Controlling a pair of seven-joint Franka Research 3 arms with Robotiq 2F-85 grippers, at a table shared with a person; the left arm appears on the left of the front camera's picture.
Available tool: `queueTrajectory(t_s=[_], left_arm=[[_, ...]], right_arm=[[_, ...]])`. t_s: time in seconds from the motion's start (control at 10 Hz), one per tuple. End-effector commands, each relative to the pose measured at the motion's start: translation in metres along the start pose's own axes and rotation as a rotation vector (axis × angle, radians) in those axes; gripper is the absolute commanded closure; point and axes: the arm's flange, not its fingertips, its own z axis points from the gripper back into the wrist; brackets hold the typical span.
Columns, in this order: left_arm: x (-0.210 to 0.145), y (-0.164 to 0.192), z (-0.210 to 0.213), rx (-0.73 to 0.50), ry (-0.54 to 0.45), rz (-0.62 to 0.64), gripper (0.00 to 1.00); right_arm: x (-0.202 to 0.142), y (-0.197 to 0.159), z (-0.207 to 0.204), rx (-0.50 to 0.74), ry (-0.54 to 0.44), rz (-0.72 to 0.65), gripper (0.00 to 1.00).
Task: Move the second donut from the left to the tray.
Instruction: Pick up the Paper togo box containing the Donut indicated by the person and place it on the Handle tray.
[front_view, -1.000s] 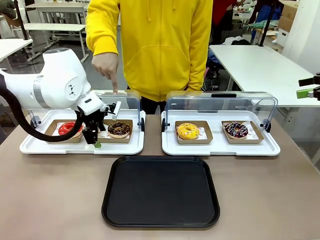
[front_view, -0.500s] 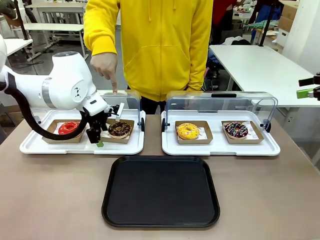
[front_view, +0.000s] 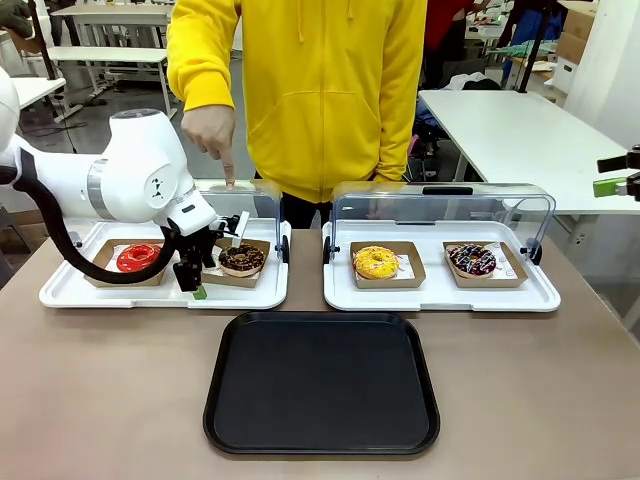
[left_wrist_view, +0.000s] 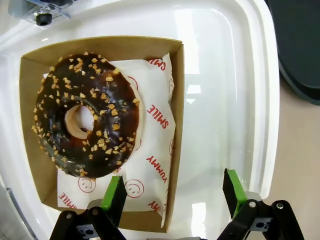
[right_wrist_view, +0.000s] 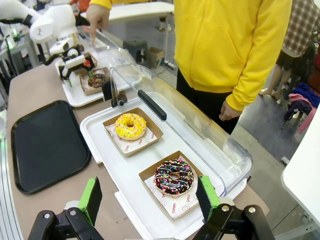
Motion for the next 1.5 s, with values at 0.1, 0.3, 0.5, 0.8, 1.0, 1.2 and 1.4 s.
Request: queueTrajectory(t_s=[0.1, 0.3, 0.5, 0.8, 1.0, 1.2, 1.4], left_arm=[[0.0018, 0.0034, 0.0050, 0.004, 0.025, 0.002, 0.59], [0.0020, 0.0031, 0.0082, 0.008, 0.024, -0.002, 1.00], [0.0020, 0.0026, 0.0114, 0.001, 0.029, -0.004, 0.85], [0.0027, 0.0017, 0.0113, -0.014, 0.042, -0.014, 1.00], [0.0030, 0.0003, 0.0116, -0.020, 0.043, -0.028, 1.00], [-0.0020, 0.0090, 0.0073, -0.016, -0.005, 0.028, 1.00], [0.0023, 0.0023, 0.0074, -0.007, 0.021, -0.027, 1.00]], right_arm=[[0.0013, 0.0005, -0.0002, 0.003, -0.005, 0.004, 0.00], [0.0013, 0.0005, -0.0002, 0.003, -0.005, 0.004, 0.00], [0.0013, 0.0005, -0.0002, 0.003, -0.005, 0.004, 0.00], [0.0013, 0.0005, -0.0002, 0.003, -0.005, 0.004, 0.00], [0.0013, 0.0005, -0.0002, 0.003, -0.005, 0.004, 0.00], [0.0013, 0.0005, -0.0002, 0.003, -0.005, 0.004, 0.00], [0.0013, 0.0005, -0.0002, 0.003, -0.005, 0.004, 0.00]])
